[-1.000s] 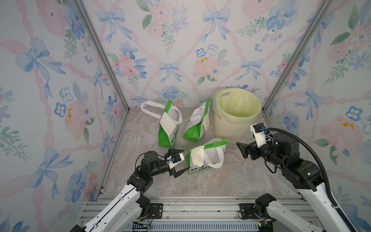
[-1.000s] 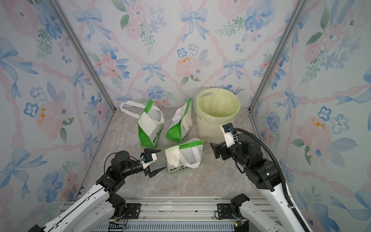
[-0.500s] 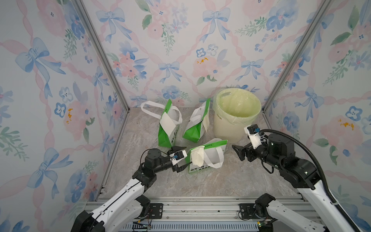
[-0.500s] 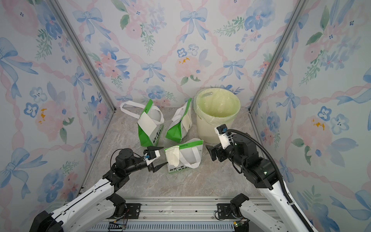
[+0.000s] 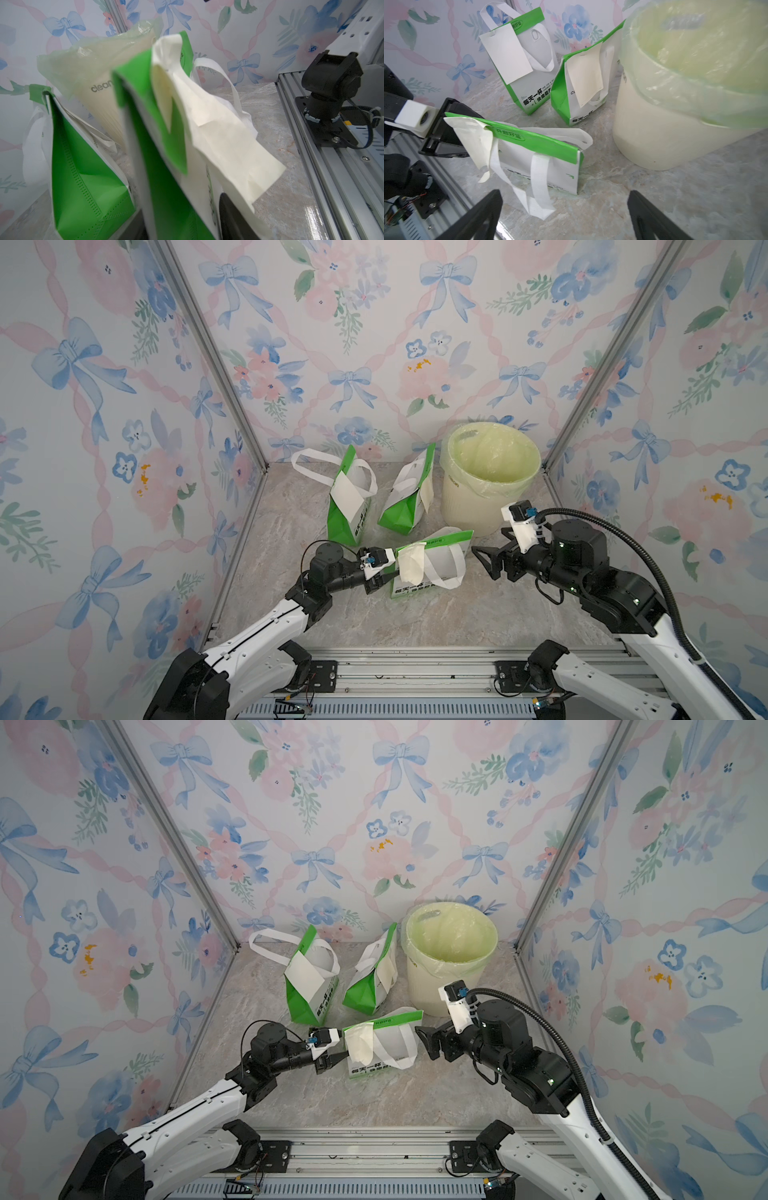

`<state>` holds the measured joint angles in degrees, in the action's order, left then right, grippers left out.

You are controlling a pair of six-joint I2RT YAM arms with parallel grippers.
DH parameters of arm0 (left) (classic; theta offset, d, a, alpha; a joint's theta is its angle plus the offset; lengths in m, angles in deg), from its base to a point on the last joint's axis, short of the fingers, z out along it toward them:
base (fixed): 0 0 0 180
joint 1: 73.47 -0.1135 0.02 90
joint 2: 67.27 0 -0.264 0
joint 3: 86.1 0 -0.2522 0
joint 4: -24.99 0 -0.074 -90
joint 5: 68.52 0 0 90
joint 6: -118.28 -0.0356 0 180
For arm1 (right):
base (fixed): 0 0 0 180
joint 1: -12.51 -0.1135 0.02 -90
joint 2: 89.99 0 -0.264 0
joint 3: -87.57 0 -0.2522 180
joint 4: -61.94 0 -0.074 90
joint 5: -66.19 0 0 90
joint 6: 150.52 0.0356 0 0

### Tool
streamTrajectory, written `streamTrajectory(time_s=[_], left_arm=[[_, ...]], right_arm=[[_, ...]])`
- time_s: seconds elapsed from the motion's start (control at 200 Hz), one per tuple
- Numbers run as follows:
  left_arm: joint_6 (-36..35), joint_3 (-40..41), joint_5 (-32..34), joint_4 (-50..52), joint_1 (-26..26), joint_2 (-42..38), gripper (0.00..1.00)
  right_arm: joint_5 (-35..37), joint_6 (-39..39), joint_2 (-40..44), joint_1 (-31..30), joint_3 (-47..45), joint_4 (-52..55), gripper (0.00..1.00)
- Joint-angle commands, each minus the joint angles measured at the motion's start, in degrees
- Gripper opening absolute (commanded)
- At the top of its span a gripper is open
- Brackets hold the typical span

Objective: Shred takeout receipts and throw away
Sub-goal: Tear off the takeout receipt from the takeout bag.

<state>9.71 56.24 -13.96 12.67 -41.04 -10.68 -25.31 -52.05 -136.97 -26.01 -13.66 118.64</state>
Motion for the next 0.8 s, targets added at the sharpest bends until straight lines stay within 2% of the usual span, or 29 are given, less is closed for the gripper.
streamTrajectory(time_s=[0.0, 0.155, 0.42, 0.475, 0.585, 0.68, 0.795], left_arm=[[3.1, -1.0, -1.1, -4.1, 0.6, 0.2, 0.46], [6.4, -1.0, -1.5, -6.9, 1.0, 0.5, 0.39], [11.9, -0.5, -0.8, -10.5, 2.3, 1.3, 0.23], [13.6, -0.2, -0.5, -10.8, 2.4, 1.0, 0.16], [16.9, 1.1, 0.4, -12.1, 2.4, 0.2, 0.1], [19.5, 2.4, 1.4, -13.8, 2.4, -0.8, 0.0], [22.4, 3.6, 1.5, -14.9, 2.4, -2.0, 0.0]], right_arm=[[-2.1, 10.1, -2.0, -4.2, 0.9, 0.6, 0.95], [-3.5, 19.2, -5.6, -9.9, 0.6, -0.7, 0.94], [-10.7, 34.2, -7.1, -11.5, -4.5, -4.8, 0.87], [-12.2, 37.1, -7.1, -11.9, -6.5, -7.4, 0.85], [-13.9, 40.5, -8.3, -14.5, -9.8, -13.1, 0.83], [-15.0, 42.7, -9.9, -16.1, -12.5, -18.6, 0.82], [-17.0, 45.5, -11.9, -16.4, -16.1, -27.1, 0.79]])
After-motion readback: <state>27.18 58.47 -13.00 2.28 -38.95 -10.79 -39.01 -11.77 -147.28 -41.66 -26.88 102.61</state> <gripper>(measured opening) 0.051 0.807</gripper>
